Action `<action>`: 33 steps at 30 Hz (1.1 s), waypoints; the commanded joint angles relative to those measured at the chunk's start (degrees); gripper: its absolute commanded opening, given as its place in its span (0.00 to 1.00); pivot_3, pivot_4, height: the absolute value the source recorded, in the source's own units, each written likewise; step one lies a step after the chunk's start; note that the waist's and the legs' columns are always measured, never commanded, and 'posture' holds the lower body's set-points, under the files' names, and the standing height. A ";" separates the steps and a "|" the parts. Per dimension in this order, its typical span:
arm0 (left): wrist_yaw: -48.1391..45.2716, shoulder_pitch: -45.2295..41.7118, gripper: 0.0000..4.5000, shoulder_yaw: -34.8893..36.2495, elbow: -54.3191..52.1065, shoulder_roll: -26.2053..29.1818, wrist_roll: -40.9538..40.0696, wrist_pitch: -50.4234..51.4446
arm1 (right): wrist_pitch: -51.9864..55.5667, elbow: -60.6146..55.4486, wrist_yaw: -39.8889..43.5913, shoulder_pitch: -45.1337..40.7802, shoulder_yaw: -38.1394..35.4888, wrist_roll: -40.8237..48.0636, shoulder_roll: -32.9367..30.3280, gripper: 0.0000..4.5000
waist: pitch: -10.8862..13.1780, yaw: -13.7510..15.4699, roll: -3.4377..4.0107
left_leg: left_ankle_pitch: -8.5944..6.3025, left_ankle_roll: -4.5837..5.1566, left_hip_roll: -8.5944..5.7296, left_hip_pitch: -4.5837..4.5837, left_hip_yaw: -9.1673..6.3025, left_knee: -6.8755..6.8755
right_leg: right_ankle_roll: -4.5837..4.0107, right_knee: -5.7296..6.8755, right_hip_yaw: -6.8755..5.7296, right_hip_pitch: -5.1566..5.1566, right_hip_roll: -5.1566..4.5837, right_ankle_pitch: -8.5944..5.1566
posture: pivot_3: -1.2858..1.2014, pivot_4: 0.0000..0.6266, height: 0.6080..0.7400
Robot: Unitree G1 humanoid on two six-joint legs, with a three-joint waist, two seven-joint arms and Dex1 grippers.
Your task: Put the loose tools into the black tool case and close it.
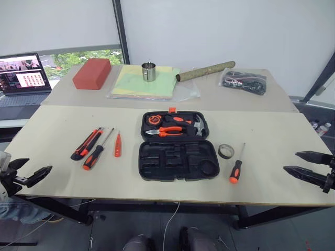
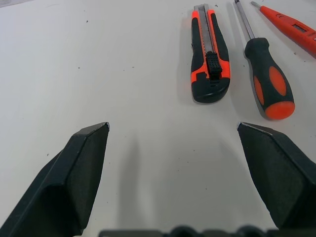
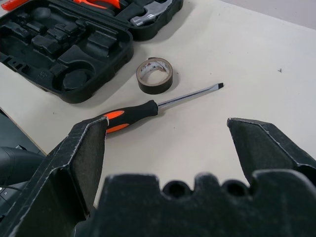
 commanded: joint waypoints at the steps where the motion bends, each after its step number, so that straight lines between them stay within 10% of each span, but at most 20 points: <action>1: 1.83 -1.50 0.98 0.41 -1.10 0.23 0.71 -0.42 | -2.86 -0.57 -0.12 -0.45 -1.24 -0.81 0.14 1.00 | 0.00 0.00 0.00 | 0.00 0.00 0.00 0.00 0.00 0.00 | 0.00 0.00 0.00 0.00 0.00 0.00 | 0.52 0.24 1.00; 18: 11.41 -20.37 0.98 -23.22 -14.08 -0.88 -3.99 27.79 | 10.15 -34.35 -13.53 -11.28 13.41 13.02 3.26 1.00 | 0.01 -0.08 -0.03 | 0.15 -0.25 -0.01 0.11 0.05 0.03 | 0.26 0.15 0.06 0.06 0.13 0.19 | 0.52 0.24 1.00; 30: 12.28 -26.46 0.98 -32.10 -5.32 -5.00 1.13 26.76 | 10.67 -36.78 -17.47 -14.71 18.39 13.02 4.73 1.00 | -0.01 0.43 -0.04 | 0.17 -0.22 -0.15 0.07 0.04 0.19 | 0.24 0.22 -0.04 0.10 0.03 0.21 | 0.52 0.24 1.00; 33: 12.24 -26.85 0.83 -32.53 -4.42 -6.10 1.61 26.56 | 10.69 -36.70 -18.24 -15.42 19.13 12.89 4.91 1.00 | -0.01 0.41 -0.04 | 0.18 -0.24 -0.15 0.19 0.03 0.21 | 0.25 0.30 -0.01 0.19 0.02 0.20 | 0.52 0.24 1.00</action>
